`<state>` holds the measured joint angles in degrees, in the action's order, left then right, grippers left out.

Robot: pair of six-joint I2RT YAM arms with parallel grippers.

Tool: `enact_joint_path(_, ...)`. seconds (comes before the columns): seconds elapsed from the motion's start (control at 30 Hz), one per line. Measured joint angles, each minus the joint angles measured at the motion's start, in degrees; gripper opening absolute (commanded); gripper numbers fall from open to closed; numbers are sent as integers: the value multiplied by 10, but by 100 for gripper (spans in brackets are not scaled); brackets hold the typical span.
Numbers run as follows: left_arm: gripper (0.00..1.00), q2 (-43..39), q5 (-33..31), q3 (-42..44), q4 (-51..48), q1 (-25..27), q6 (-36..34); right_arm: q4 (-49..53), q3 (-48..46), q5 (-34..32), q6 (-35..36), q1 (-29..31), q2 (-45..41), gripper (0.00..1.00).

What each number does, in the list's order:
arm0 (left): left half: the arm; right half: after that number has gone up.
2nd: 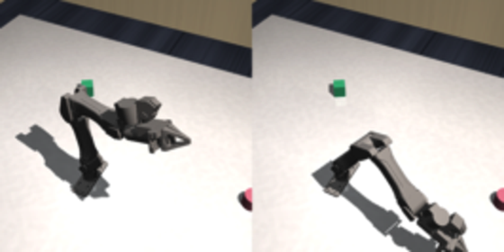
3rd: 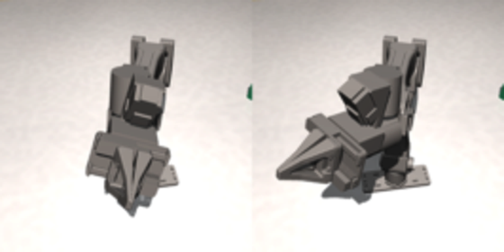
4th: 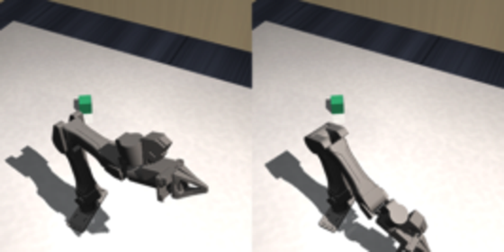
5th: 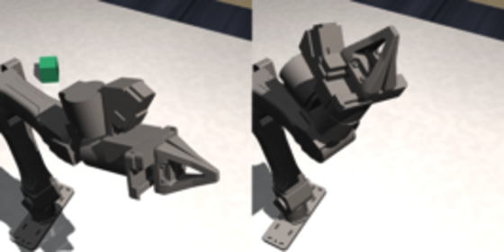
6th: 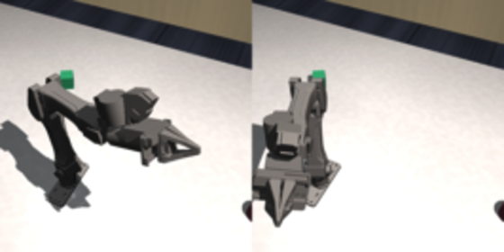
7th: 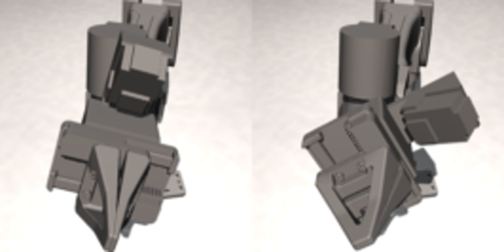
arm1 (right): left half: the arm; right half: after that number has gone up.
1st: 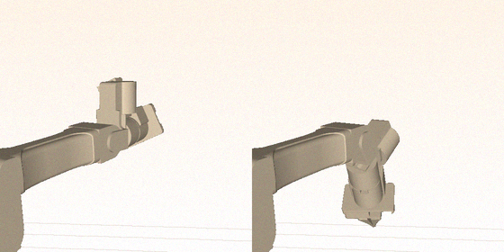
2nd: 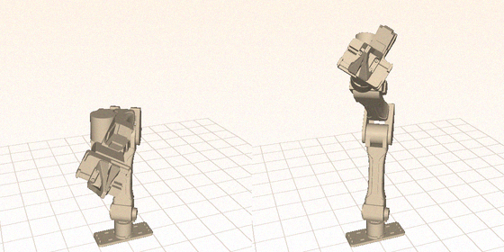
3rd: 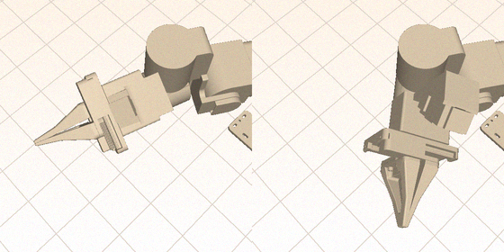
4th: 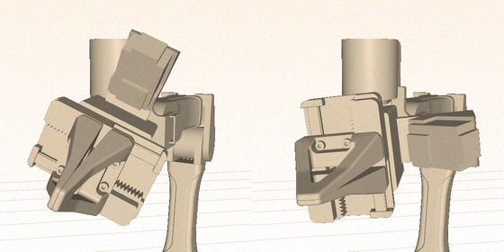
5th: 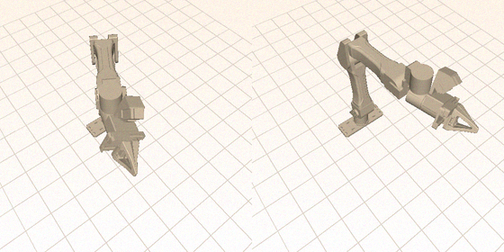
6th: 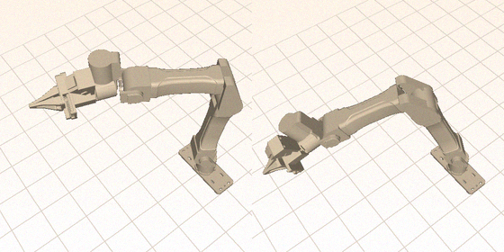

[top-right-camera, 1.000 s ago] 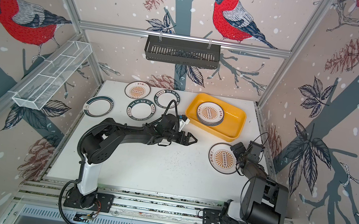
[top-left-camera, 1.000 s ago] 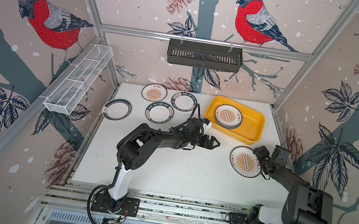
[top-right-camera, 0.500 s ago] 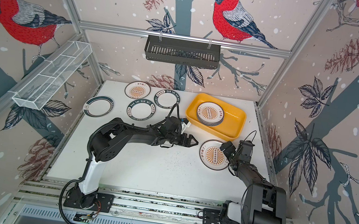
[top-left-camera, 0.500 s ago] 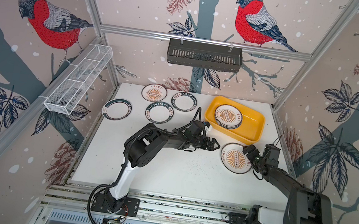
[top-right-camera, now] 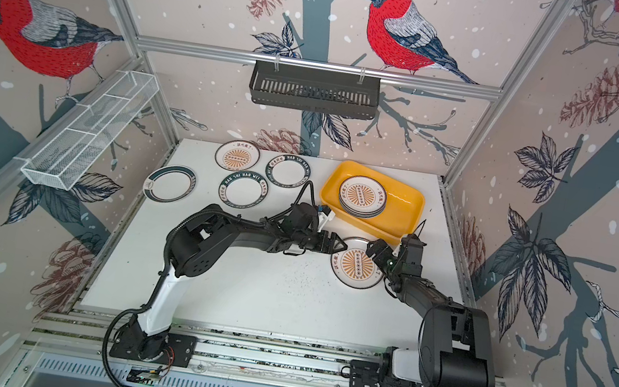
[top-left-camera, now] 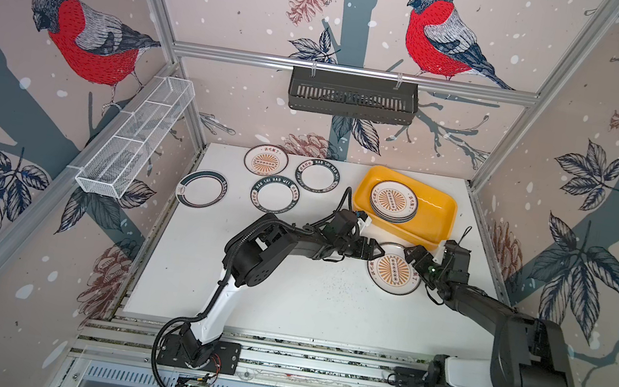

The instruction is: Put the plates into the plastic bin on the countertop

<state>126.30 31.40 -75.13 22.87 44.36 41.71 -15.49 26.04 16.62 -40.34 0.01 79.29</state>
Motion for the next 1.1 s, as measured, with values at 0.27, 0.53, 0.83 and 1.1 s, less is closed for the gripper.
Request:
enact_joint_path(0.27, 52, 5, 0, 0, -9, 0, 14, 0, 2, 0, 0, 6, -2, 95)
enact_joint_path(0.53, 35, 8, 0, 5, -9, 0, 24, 0, 7, 0, 0, 5, -3, 95)
enact_joint_path(0.83, 12, 8, -2, 9, -20, 0, 34, 0, 8, 0, 1, 5, -3, 95)
enact_joint_path(1.1, 2, 0, 2, 13, -5, 0, 45, 4, 20, -2, 12, 4, -7, 96)
